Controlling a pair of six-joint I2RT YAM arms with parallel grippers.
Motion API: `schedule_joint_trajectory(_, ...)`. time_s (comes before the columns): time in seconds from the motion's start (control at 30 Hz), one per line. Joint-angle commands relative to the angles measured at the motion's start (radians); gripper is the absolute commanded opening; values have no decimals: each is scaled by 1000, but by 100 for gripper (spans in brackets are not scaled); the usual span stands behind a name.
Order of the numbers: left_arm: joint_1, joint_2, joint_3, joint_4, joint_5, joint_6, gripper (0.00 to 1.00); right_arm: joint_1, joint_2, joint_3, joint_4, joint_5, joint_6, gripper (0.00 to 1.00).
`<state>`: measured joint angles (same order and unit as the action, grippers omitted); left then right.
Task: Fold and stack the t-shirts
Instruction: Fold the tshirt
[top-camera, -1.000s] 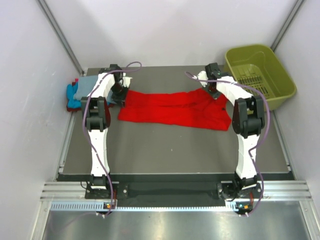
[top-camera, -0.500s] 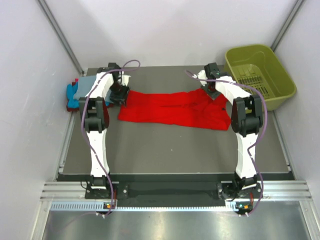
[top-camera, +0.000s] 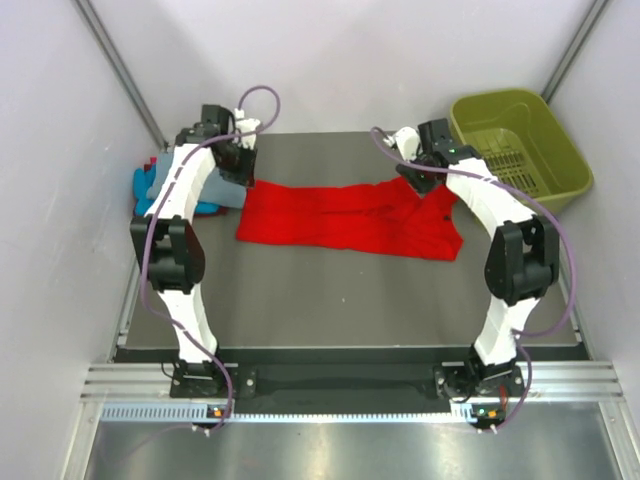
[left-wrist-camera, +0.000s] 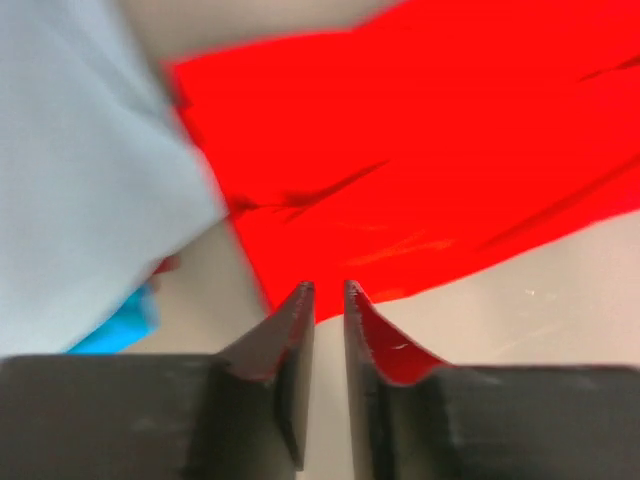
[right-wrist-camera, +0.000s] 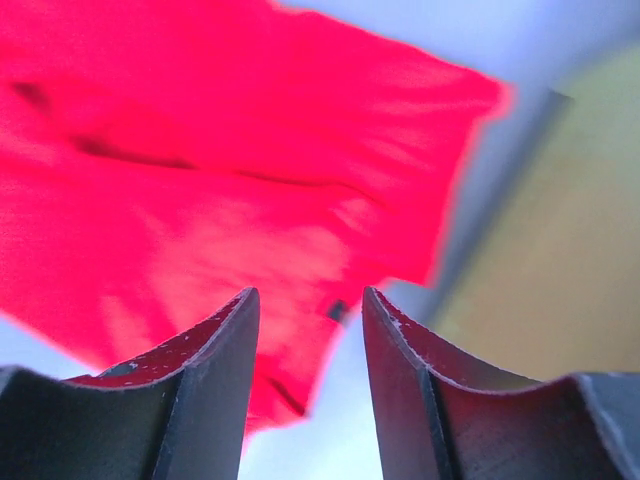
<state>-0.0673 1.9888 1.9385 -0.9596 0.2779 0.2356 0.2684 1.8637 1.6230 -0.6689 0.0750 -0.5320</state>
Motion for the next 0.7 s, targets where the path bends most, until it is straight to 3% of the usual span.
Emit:
schedule_joint_trajectory(0.0,-28,83,-85,1,101,-10,14,18,32,0,-50,-219,36,46)
schedule_joint_trajectory(0.03,-32,93,-108,5,107,-9,3,20,46,9,-61,-272,46,45)
schedule_joint_trajectory(0.07,-38,116,-118,10,100,-5,0,25,61,20,-93,-299,50,45)
schedule_joint_trajectory(0.67,-63,289,-92,19,29,-16,0,60,221,41,-163,-362,79,41)
